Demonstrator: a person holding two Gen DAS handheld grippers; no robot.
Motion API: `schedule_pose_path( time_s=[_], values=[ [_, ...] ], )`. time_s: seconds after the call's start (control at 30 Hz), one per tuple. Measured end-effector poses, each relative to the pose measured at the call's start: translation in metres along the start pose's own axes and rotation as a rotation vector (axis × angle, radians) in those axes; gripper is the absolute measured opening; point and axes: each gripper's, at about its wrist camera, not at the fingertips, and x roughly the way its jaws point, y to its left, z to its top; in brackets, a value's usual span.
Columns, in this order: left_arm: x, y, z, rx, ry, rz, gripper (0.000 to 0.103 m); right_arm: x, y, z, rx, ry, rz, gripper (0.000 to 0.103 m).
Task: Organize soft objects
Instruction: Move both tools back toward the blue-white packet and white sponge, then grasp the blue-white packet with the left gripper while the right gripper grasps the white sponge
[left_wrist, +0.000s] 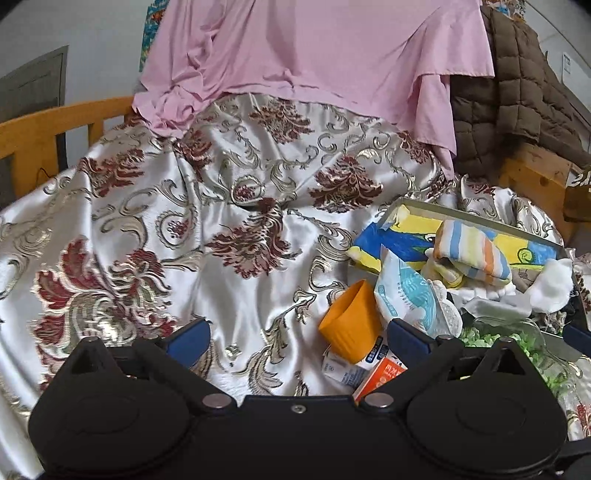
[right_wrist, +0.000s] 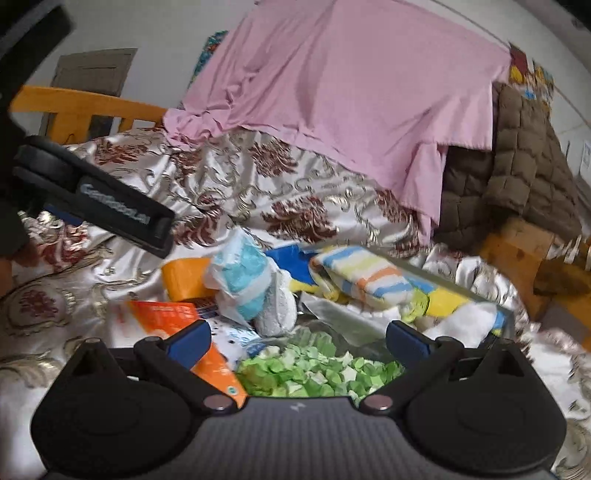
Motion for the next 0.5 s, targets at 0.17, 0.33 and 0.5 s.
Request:
schedule_pose_path(
  time_s=[0.17, 0.33, 0.5],
  values=[
    [0.012, -0.003, 0.006, -0.035, 0.01, -0.082, 0.102, 0.024, -0.027, 0.001, 0.105, 0.047, 0.005, 0.103],
    [0.018, -0.015, 0.018, -0.007, -0.008, -0.186, 0.102, 0.032, -0.045, 0.002, 0.155, 0.03, 0.013, 0.102],
    [0.04, -0.029, 0.033, 0.054, 0.015, -0.237, 0.102, 0.03, -0.048, 0.008, 0.147, 0.0, 0.024, 0.102]
  ],
)
